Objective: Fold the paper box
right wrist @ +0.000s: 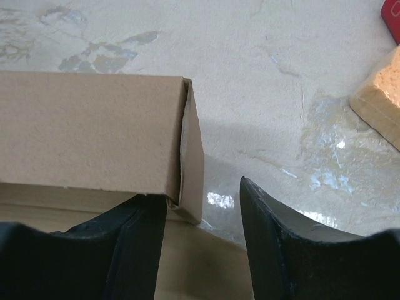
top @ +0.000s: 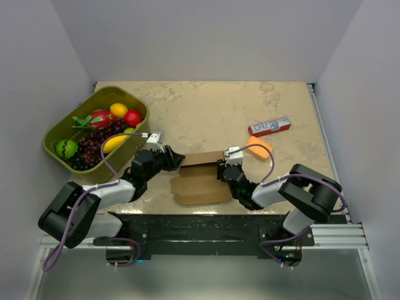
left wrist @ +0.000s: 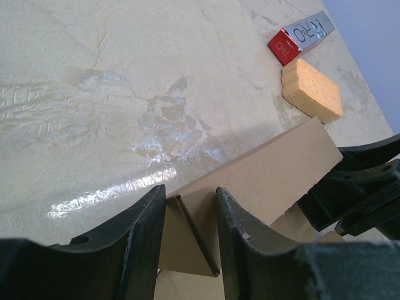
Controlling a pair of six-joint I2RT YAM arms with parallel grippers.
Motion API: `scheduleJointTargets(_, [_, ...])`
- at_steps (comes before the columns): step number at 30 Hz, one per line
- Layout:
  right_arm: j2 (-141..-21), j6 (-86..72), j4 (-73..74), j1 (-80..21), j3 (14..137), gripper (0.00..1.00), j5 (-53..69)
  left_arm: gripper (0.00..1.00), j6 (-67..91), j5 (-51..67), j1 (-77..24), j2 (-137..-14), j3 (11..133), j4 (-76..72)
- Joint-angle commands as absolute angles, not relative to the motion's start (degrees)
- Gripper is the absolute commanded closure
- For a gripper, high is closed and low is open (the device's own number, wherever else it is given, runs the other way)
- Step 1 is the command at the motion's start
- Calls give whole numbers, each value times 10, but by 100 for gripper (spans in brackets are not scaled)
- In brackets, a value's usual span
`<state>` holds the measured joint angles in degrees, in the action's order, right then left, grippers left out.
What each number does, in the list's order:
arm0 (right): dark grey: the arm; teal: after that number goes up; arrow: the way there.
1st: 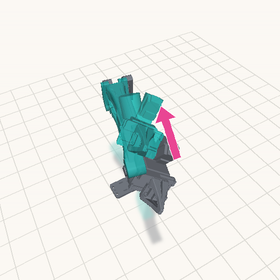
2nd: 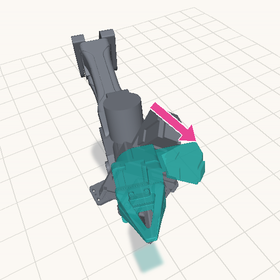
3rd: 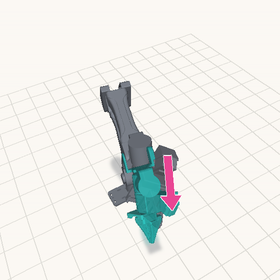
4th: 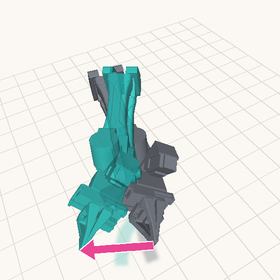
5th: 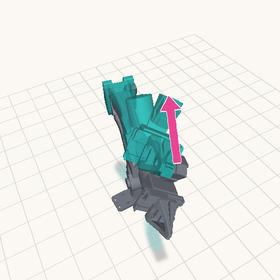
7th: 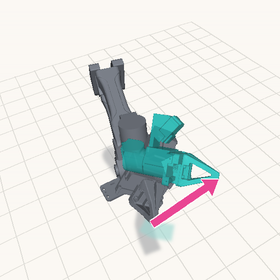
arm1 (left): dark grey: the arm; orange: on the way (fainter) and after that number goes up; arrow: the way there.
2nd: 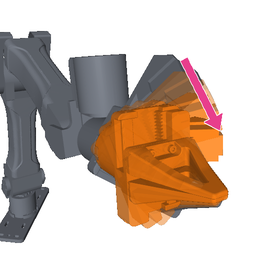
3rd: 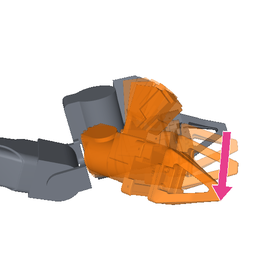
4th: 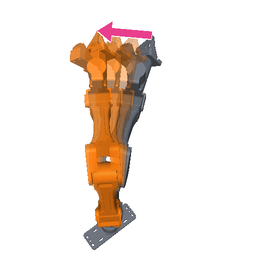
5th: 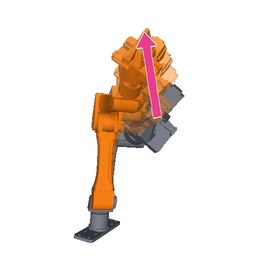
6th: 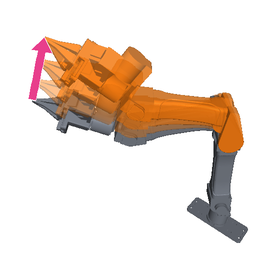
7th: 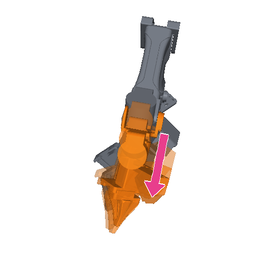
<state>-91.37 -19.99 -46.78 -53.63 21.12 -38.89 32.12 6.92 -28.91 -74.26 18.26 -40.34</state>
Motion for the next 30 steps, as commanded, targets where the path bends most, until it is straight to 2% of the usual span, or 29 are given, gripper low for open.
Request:
scheduleJointTargets(1, [-929, -180, -508, -536, 237, 48, -422, 59, 305, 75, -289, -751, 194, -376])
scheduleJointTargets(7, [-944, -181, -519, -530, 243, 52, -417, 59, 301, 76, -289, -751, 199, -370])
scheduleJointTargets(10, [-947, -183, -531, -528, 239, 58, -417, 60, 301, 76, -289, -751, 197, -370])
scheduleJointTargets(13, [-956, -186, -530, -526, 241, 66, -425, 60, 302, 79, -289, -751, 197, -373])
scheduleJointTargets(14, [-960, -188, -531, -527, 241, 72, -429, 60, 303, 81, -289, -751, 197, -374])
scheduleJointTargets(17, [-965, -193, -531, -527, 242, 83, -439, 60, 306, 83, -289, -751, 195, -375])
scheduleJointTargets(20, [-969, -204, -522, -527, 248, 89, -447, 61, 308, 84, -289, -749, 192, -379])
scheduleJointTargets(30, [-987, -248, -476, -527, 263, 98, -476, 62, 315, 84, -290, -751, 185, -393])
